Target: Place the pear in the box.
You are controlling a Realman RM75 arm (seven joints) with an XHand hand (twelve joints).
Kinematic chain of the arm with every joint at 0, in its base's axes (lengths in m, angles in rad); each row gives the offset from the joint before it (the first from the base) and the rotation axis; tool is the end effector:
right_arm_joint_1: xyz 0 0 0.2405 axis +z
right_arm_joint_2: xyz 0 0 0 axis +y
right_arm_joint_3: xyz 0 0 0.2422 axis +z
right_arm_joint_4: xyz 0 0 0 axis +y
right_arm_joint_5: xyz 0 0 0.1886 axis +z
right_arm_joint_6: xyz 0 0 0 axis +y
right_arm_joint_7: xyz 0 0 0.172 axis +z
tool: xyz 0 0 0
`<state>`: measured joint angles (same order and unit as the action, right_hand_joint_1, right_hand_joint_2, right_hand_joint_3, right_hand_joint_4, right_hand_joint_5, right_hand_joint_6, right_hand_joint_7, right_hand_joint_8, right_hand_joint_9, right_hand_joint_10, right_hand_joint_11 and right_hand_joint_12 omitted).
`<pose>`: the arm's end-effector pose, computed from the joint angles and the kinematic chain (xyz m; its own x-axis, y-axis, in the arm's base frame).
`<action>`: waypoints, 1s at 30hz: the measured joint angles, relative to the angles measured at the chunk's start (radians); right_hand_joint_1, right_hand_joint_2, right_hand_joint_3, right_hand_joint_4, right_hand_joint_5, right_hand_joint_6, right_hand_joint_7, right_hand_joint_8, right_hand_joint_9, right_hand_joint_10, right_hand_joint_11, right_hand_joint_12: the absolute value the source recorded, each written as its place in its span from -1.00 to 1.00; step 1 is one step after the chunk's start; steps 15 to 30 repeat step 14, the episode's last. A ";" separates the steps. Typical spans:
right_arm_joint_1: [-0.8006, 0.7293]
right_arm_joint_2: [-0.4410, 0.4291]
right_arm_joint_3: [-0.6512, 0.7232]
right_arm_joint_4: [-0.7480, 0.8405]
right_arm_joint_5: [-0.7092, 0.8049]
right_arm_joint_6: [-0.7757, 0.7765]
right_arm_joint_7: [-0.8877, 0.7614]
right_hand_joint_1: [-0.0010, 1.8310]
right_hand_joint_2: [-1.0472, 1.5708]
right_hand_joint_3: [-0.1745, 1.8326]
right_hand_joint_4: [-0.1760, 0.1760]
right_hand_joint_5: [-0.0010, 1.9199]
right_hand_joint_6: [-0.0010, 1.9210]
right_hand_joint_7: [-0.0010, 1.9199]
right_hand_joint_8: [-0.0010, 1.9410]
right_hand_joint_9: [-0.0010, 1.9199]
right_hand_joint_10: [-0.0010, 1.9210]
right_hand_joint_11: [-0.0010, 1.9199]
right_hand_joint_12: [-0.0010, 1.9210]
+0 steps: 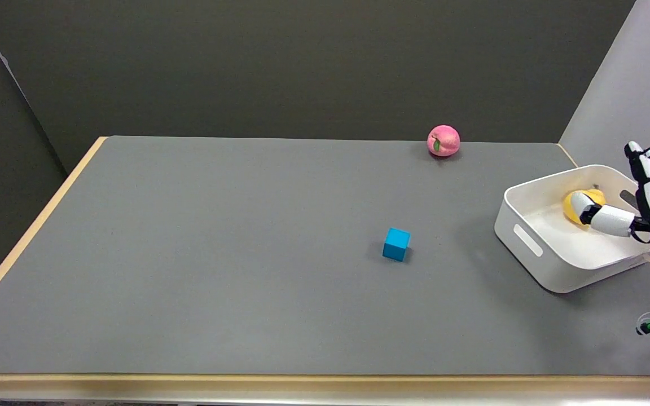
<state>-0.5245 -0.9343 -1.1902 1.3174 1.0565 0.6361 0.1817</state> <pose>-0.2229 -0.1859 0.5690 0.9133 0.3497 0.2086 -0.3716 0.5063 0.7782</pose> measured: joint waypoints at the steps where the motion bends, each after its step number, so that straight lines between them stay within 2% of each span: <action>1: 0.000 0.002 -0.007 -0.001 0.001 0.010 0.004 -0.57 0.20 -0.13 0.08 -1.00 -1.00 -1.00 -1.00 -1.00 -1.00 -1.00 -0.75; 4: 0.000 0.007 -0.035 -0.002 0.005 0.054 0.024 -0.56 0.18 -0.08 0.05 -1.00 -1.00 -1.00 -1.00 -1.00 -1.00 -1.00 -0.90; 6: -0.002 0.009 -0.053 0.001 0.006 0.086 0.038 -0.58 0.20 -0.12 0.03 -1.00 -1.00 -1.00 -1.00 -1.00 -1.00 -1.00 -0.90; 8: -0.006 0.010 -0.072 0.011 0.003 0.130 0.057 -0.60 0.18 -0.04 0.00 -1.00 -0.94 -1.00 -1.00 -1.00 -1.00 -1.00 -0.90; 10: -0.011 0.011 -0.095 0.029 -0.007 0.175 0.075 -0.65 0.18 0.03 -0.01 -1.00 -0.93 -1.00 -1.00 -1.00 -1.00 -1.00 -0.82; 14: -0.022 0.013 -0.149 0.080 -0.055 0.263 0.106 -0.68 0.18 0.04 0.02 -0.97 -0.83 -1.00 -0.99 -1.00 -1.00 -1.00 -0.71; 30: -0.022 0.013 -0.149 0.080 -0.055 0.263 0.106 -0.68 0.18 0.04 0.02 -0.97 -0.83 -1.00 -0.99 -1.00 -1.00 -1.00 -0.71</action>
